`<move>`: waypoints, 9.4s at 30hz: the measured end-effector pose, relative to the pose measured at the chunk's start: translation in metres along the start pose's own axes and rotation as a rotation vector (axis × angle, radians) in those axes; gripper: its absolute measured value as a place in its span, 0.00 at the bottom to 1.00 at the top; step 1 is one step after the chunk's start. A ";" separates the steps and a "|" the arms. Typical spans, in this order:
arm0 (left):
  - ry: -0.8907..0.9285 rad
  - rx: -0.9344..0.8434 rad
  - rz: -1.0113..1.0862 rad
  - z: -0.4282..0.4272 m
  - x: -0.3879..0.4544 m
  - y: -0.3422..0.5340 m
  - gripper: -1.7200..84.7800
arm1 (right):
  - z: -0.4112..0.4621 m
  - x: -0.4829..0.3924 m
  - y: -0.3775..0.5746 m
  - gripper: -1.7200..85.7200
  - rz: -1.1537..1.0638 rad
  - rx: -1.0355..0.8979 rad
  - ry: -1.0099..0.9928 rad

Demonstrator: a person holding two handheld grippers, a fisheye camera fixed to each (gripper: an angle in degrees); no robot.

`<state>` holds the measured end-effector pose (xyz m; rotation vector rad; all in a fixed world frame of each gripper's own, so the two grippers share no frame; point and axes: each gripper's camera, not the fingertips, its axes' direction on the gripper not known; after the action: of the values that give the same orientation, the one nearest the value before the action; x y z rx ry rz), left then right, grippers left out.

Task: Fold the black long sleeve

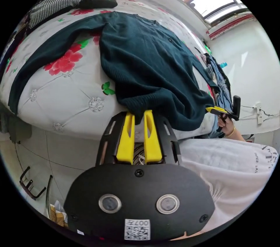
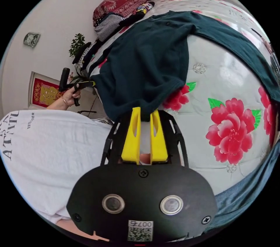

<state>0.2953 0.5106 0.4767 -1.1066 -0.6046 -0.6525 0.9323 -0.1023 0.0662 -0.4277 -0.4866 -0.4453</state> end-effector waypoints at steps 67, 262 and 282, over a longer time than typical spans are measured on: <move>-0.175 0.578 -0.707 -0.243 -0.344 -0.013 0.02 | 0.075 -0.159 -0.098 0.02 -0.065 -0.144 0.101; 0.178 -0.319 0.120 0.108 -0.041 0.021 0.05 | 0.159 -0.126 -0.101 0.09 -0.510 -0.208 0.013; 0.189 -0.307 0.098 0.108 -0.055 0.026 0.03 | 0.234 -0.120 -0.154 0.03 -0.411 -0.429 -0.258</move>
<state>0.2653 0.6289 0.4561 -1.3327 -0.2909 -0.7721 0.6787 -0.0781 0.2340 -0.8103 -0.7364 -0.9057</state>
